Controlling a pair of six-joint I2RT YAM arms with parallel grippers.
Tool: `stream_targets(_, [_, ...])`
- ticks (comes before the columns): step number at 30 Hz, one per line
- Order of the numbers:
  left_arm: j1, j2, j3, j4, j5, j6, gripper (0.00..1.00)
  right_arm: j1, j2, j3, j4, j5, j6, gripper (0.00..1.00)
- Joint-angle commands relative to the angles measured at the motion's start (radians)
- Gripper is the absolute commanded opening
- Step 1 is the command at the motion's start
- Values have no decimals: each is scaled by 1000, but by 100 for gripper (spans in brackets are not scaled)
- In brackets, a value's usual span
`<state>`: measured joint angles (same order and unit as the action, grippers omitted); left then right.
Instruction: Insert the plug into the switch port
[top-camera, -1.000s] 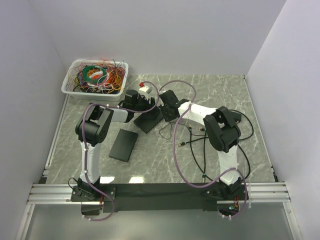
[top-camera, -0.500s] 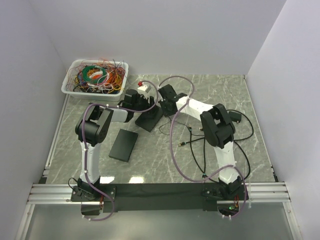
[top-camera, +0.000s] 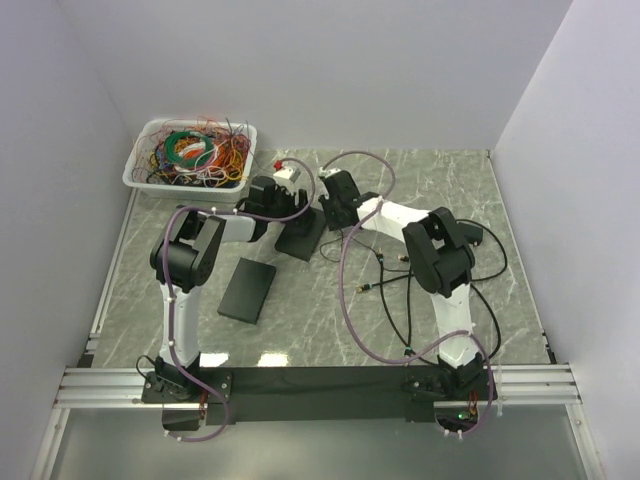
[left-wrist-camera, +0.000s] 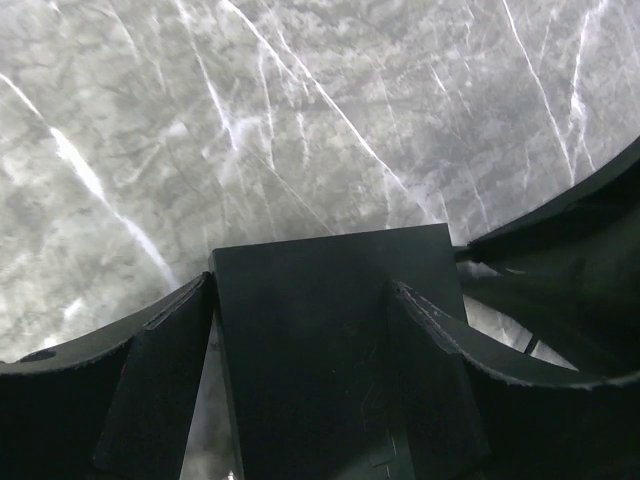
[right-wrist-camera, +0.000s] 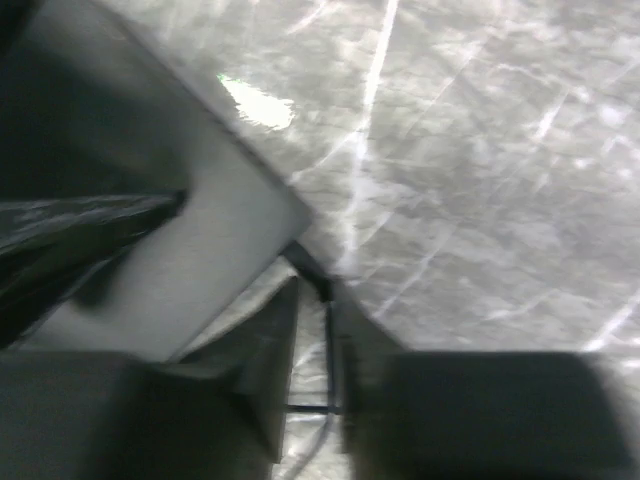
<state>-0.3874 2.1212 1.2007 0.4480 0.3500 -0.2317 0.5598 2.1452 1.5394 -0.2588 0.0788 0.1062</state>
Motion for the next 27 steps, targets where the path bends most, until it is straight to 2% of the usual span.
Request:
stream_targets(1, [-119,54,-10,-324,190,-34,72,38,-120,-70,408,-145,61,44])
stream_targets(5, [-116,60,29,-364,152,-32,72,38,-195,-145,389,-123,44,56])
stream_targets(12, [-107,66,112,-442,80,-9,74,38,-463,-240,276,-109,35,64])
stream_targets(16, [-107,57,154,-489,44,-14,74,41,-593,-310,176,-93,94,66])
stream_targets(21, [-97,-50,112,-496,-80,-69,78,49,-787,-596,153,-21,190,66])
stream_targets(22, [-96,-72,90,-496,-147,-80,78,48,-818,-672,150,14,222,66])
stream_targets(25, [-93,-179,24,-480,-293,-141,82,49,-938,-775,147,30,260,68])
stream_targets(27, [-93,-265,-16,-456,-316,-171,85,48,-1011,-847,142,74,289,71])
